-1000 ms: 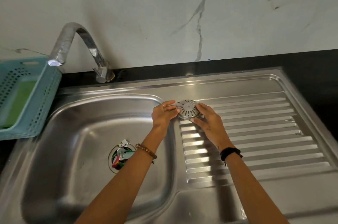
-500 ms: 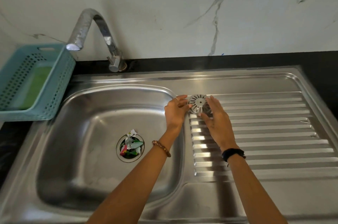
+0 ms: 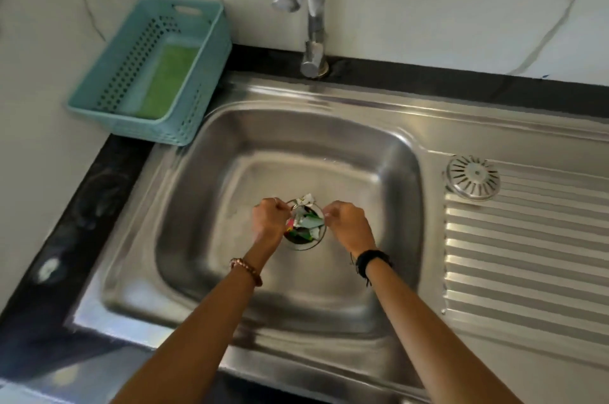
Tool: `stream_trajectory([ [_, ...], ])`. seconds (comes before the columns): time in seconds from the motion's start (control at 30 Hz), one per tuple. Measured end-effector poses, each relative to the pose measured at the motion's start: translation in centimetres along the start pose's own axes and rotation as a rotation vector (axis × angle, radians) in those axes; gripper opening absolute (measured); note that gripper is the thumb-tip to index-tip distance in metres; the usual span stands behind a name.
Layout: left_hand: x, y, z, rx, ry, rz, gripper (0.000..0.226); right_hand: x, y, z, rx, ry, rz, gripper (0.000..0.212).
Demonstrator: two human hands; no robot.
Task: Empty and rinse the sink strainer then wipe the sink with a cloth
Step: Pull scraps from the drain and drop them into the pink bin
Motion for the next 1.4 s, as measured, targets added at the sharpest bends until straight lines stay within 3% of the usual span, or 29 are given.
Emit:
stream_trajectory([
  [0.2, 2.7, 2.4, 0.6, 0.165, 0.028, 0.041, 0.011, 1.8, 3.6, -5.2, -0.039, 0.309, -0.049, 0.022],
  [0.3, 3.9, 3.7, 0.6, 0.292, 0.059, 0.067, 0.027, 2.5, 4.6, -6.3, -0.062, 0.411, -0.141, 0.035],
  [0.4, 4.3, 4.5, 0.5, 0.422, 0.135, 0.055, 0.024, 3.1, 5.4, -5.8, -0.114, 0.418, -0.219, 0.038],
  [0.53, 4.4, 4.7, 0.6, 0.397, 0.190, 0.075, 0.021, 3.7, 6.3, -5.0, -0.121, 0.361, -0.278, 0.017],
  [0.7, 4.4, 2.3, 0.2, 0.144, 0.128, 0.127, 0.017, 2.7, 4.2, -4.8, 0.184, 0.324, -0.519, 0.010],
  [0.93, 2.0, -3.0, -0.6, -0.101, 0.122, 0.197, 0.016, -0.9, 3.1, -2.4, 0.705, 0.360, -0.688, 0.010],
  [1.03, -0.5, -6.7, 0.1, -0.216, 0.164, 0.192, 0.009, -2.1, 3.4, 1.6, 0.789, 0.270, -0.642, 0.010],
  [1.17, -4.6, -12.8, 4.0, -0.408, 0.146, 0.132, 0.015, -5.2, 5.8, 8.6, 0.897, 0.124, -0.493, 0.011],
  [1.4, -14.3, -22.8, 21.4, -0.804, 0.038, -0.190, 0.017, -16.1, 17.2, 19.1, 0.846, -0.152, 0.020, 0.019],
])
Point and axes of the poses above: each hand's wrist, its own x-axis towards the middle knuckle, its own y-axis out of the palm, z = x × y, the point moved 9 cm from there along x, towards the middle knuckle, and after that the axes turned 13 degrees about -y, right-handed, at the moved point
